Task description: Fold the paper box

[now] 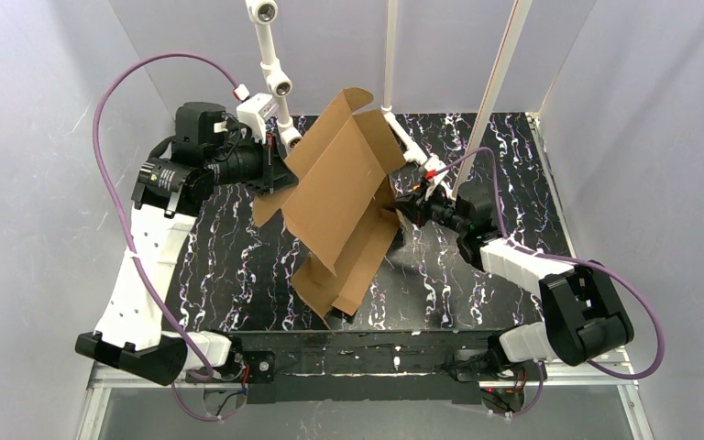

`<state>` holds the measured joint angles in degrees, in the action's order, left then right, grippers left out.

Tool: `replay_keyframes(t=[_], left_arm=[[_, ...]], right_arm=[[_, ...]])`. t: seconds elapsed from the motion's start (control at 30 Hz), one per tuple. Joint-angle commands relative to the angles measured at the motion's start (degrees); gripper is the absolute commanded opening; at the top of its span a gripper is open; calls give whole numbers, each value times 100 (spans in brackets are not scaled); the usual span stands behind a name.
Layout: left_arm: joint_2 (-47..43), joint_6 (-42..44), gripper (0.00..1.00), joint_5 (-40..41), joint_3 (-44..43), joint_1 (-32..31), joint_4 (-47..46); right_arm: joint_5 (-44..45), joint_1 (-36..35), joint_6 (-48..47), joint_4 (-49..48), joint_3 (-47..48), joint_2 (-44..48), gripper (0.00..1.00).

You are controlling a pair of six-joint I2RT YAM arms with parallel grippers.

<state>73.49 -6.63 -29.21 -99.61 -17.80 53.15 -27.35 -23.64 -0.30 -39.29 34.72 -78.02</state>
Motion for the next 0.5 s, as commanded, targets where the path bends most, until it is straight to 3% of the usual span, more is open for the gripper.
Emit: replay_keyframes(t=[0.0,0.17,0.47], left_arm=[[-227,116,0,-362,122,-101,103],[-303,209,0,-456,199,-120,160],[-351,337,0,-368,307,-131,285]], right_arm=[[-504,-36,-120,660,124,-176,21],[-542,-11,-288,856,246,-258,28],[-1002,227,-1226,1858,735,-364,29]])
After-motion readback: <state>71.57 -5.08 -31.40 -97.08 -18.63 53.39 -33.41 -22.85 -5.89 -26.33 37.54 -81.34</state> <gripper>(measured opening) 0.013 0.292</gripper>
